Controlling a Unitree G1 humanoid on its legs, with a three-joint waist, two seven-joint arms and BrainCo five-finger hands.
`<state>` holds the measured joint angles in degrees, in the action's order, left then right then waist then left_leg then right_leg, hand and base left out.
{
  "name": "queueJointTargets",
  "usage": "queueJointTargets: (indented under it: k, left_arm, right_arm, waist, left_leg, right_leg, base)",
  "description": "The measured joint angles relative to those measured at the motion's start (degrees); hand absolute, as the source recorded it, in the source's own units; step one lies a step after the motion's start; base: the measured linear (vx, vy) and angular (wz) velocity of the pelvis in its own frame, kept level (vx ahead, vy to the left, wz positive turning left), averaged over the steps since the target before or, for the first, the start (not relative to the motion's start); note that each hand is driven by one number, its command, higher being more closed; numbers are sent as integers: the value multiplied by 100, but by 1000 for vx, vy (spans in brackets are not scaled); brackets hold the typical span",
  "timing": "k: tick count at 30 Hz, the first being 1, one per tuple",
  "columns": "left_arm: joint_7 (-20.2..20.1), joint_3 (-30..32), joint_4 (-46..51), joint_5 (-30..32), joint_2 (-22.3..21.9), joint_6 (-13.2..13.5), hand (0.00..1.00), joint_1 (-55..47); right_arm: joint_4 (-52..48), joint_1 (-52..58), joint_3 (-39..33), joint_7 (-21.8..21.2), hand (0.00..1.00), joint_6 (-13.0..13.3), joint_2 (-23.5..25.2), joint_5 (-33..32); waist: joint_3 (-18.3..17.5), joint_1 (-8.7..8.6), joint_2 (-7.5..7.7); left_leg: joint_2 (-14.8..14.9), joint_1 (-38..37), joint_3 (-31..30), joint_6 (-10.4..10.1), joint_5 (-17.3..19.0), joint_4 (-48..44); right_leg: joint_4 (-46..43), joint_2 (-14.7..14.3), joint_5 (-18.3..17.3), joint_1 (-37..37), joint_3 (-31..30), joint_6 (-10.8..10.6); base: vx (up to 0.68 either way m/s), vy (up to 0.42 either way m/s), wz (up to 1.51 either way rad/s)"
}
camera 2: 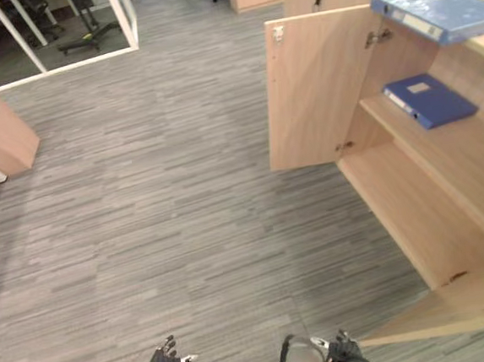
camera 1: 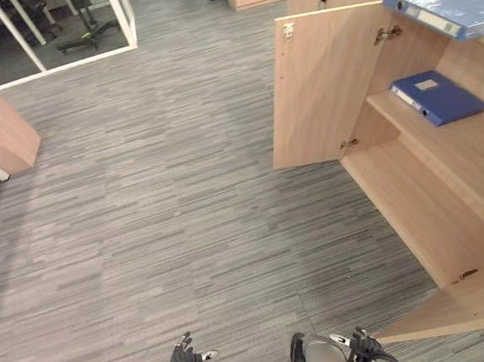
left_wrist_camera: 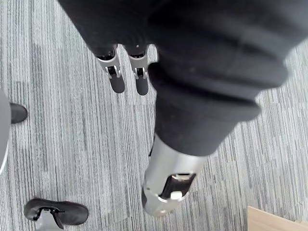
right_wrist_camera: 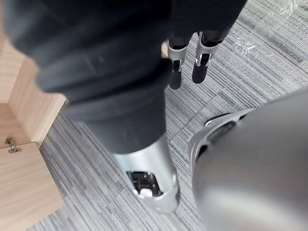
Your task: Walk over to the cabinet, pick up the folder, carry it to the office cabinet, place the folder inside the office cabinet, then close the office cabinet door
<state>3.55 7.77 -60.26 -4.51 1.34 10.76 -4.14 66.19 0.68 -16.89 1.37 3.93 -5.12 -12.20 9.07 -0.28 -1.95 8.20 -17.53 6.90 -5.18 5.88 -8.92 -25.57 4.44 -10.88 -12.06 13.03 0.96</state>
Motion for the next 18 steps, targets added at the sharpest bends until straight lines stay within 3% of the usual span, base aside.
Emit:
queueJointTargets:
  k: [1,3,4,5,6,8,10,12,13,14,16,18]
  left_arm:
    - [0,53,-8,-5,-4,-5,0,-13]
    - [-6,300,16,-116,-17,-4,0,-94]
    - [-8,398,19,-187,-18,-9,0,-118]
    - [-8,584,69,-341,-36,-9,0,-172]
    - [-5,709,171,-442,-53,-8,0,-229]
    - [-3,798,223,-508,-59,-10,0,-232]
    - [-3,797,322,-515,-94,2,0,-237]
    - [-1,773,462,-559,-131,44,0,-238]
    - [2,764,470,-565,-132,54,0,-230]
    - [5,739,468,-605,-136,79,0,-222]
    - [19,685,451,-745,-169,104,0,-249]
    - [66,709,432,-1222,-184,114,0,-295]
  right_arm:
    - [9,58,-25,-3,0,1,2,-2]
    - [121,315,-214,-12,0,-7,-16,-1]
    - [122,406,-203,-16,0,-10,-23,-2]
    - [121,554,-194,-33,0,-21,-17,-12]
    - [173,598,-174,-51,0,-32,-24,-10]
    - [311,570,-208,-56,0,-38,-41,-10]
    - [341,522,-210,-59,0,-45,-47,-12]
    - [334,386,-207,-55,0,-45,-34,-13]
    - [333,354,-205,-53,0,-43,-28,-12]
    - [309,296,-194,-51,0,-37,-17,-13]
    - [216,318,-163,-46,0,-25,11,-23]
    - [136,382,-113,-18,0,-20,32,-14]
  waist:
    - [-29,-17,0]
    - [-170,-37,-15]
    - [-179,-32,-18]
    - [-178,-23,-21]
    - [-182,43,-31]
    - [-172,100,-14]
    - [-150,158,-10]
    - [-118,319,3]
    - [-114,327,9]
    - [-94,348,13]
    - [-111,351,-37]
    - [-157,373,-54]
  left_leg:
    - [83,93,-22,-8,5,-256]
    - [476,807,-73,-100,-111,-1972]
    - [602,1038,-101,-165,-258,-2501]
    - [885,1419,-89,-145,-683,-3481]
    - [1091,1830,-41,-65,-471,-4463]
    - [1056,2282,125,39,68,-5174]
    - [850,2717,308,64,488,-5090]
    - [420,3130,236,29,791,-3911]
    - [320,3161,190,37,797,-3561]
    - [99,3157,53,2,756,-2630]
    - [-213,3088,-521,-50,375,-796]
    - [-345,3030,-687,-106,-563,-409]
  right_leg:
    - [156,-78,1,142,35,-1]
    - [785,-377,26,672,194,35]
    - [912,-461,51,836,223,81]
    - [1199,-659,72,1181,213,202]
    - [1413,-823,100,1491,134,405]
    - [1659,-885,156,1833,-87,525]
    - [1857,-856,205,2103,-322,578]
    - [2008,-719,209,2328,-724,560]
    - [2054,-679,209,2378,-779,549]
    - [2158,-554,180,2491,-894,458]
    - [2356,-365,40,2748,-1023,206]
    - [2345,-201,-199,2925,-1070,-48]
  base:
    - [261,-268,5]
    - [231,-246,20]
    - [227,-194,13]
    - [282,-160,-8]
    - [320,-144,-23]
    - [348,-61,-57]
    - [331,29,-75]
    - [287,144,-91]
    - [176,150,-75]
    - [136,137,-50]
    - [300,273,-38]
    - [441,369,-16]
